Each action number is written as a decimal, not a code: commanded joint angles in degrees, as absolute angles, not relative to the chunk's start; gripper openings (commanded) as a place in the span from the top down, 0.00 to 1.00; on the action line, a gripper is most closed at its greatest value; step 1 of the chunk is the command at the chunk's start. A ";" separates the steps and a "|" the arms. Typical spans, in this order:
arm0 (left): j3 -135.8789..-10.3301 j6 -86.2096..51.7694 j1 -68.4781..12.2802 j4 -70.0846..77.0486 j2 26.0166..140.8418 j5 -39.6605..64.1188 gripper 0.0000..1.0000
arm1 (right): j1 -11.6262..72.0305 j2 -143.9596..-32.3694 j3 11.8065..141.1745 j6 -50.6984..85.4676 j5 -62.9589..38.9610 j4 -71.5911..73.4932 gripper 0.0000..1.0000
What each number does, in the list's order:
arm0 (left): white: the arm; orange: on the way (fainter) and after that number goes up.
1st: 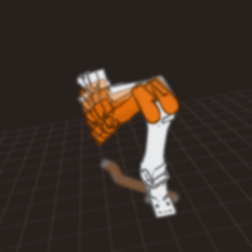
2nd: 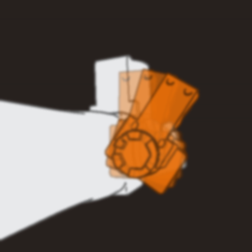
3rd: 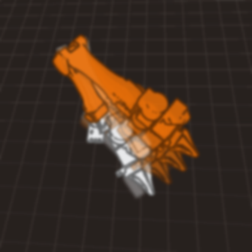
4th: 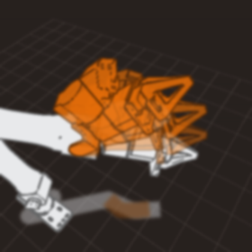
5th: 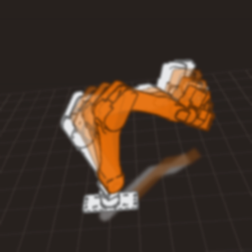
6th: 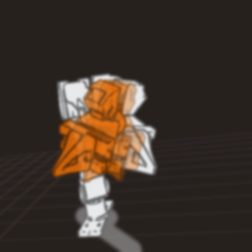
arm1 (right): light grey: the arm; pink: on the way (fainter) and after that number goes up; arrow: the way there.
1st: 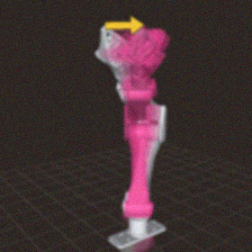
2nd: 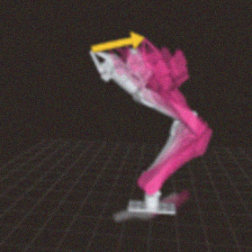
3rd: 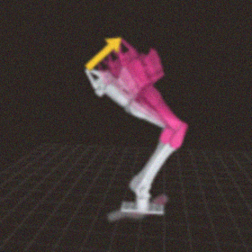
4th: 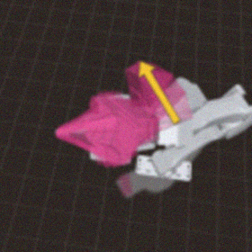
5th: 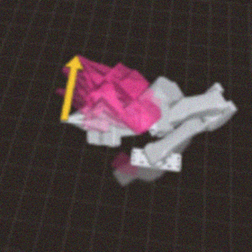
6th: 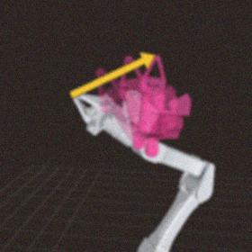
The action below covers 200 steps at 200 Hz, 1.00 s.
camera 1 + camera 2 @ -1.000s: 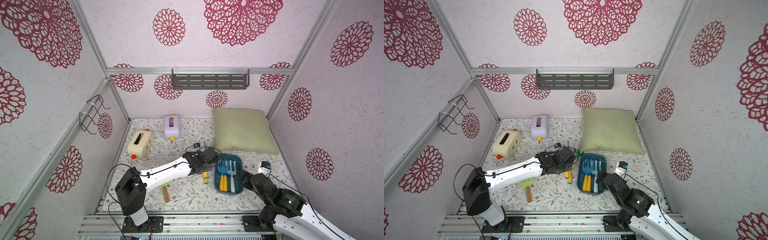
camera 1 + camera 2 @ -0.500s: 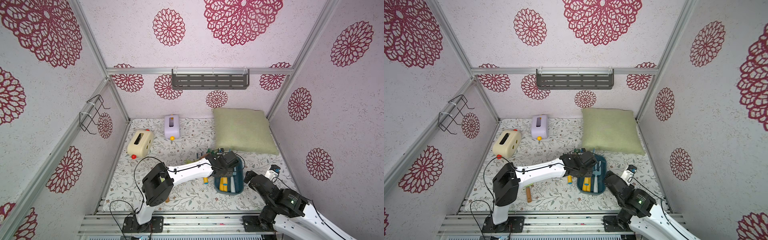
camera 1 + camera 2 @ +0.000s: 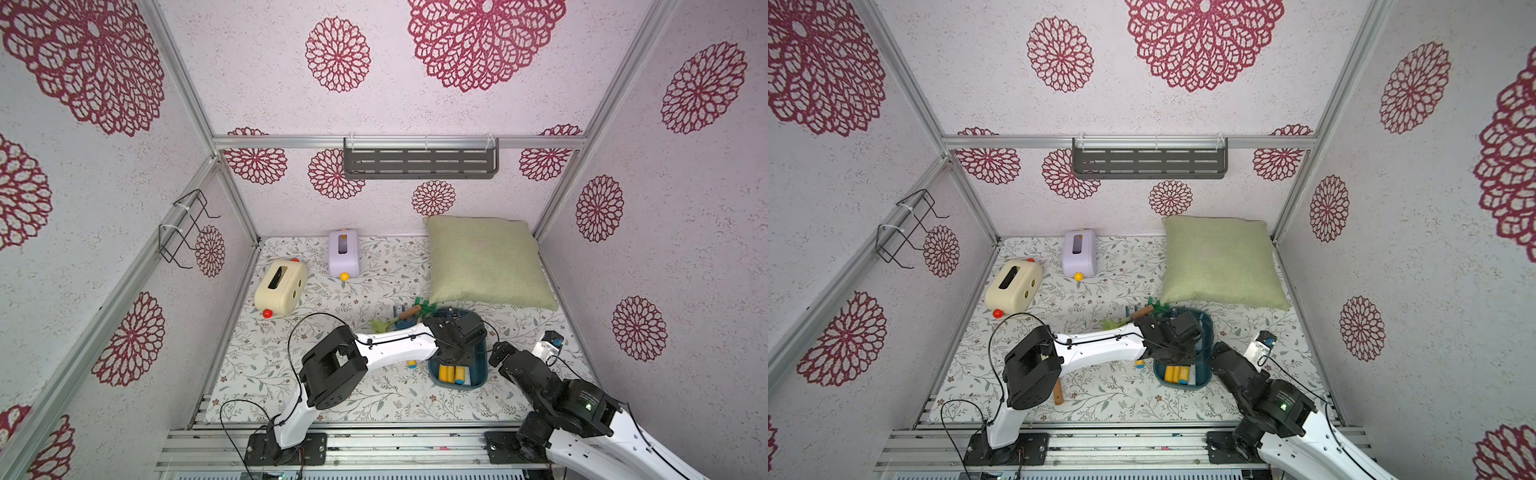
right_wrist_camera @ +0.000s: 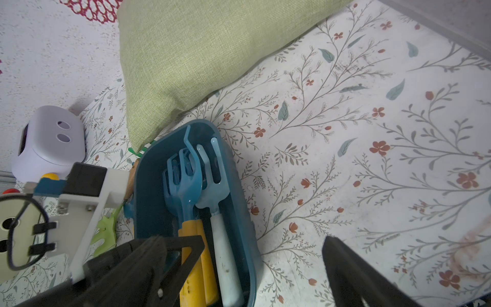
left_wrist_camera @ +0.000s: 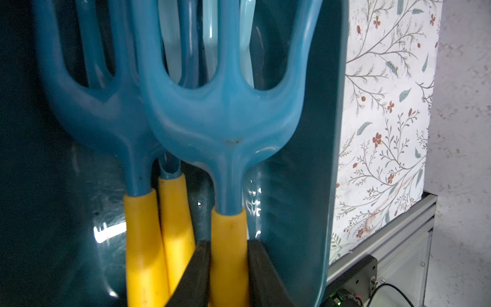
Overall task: Put the rake into the storage box
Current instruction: Place the rake in the storage box, then pick up the rake at the center of the board.
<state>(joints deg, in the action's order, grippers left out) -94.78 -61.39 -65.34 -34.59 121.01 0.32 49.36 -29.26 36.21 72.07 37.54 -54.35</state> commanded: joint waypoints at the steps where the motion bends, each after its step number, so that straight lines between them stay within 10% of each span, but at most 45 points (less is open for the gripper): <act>1: -94.99 -61.61 -66.02 -31.87 121.17 1.64 0.67 | 49.13 -29.83 36.82 72.95 38.87 -55.24 0.01; 28: -93.40 -61.07 -65.93 -30.85 119.11 0.46 0.39 | 49.13 -30.43 36.91 72.73 38.34 -54.85 0.01; 153: -65.21 -63.17 -63.40 -38.56 90.66 -17.60 0.00 | 49.13 -36.20 35.31 48.48 16.23 -29.81 0.02; 200: -53.30 -71.72 -62.74 -41.62 80.70 -21.80 0.03 | 49.53 -43.83 35.57 45.36 9.51 -23.93 0.05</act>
<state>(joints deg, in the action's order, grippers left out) -57.17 -66.08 -63.75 -38.57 86.21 -17.85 49.39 -40.99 35.18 49.32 14.26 -28.88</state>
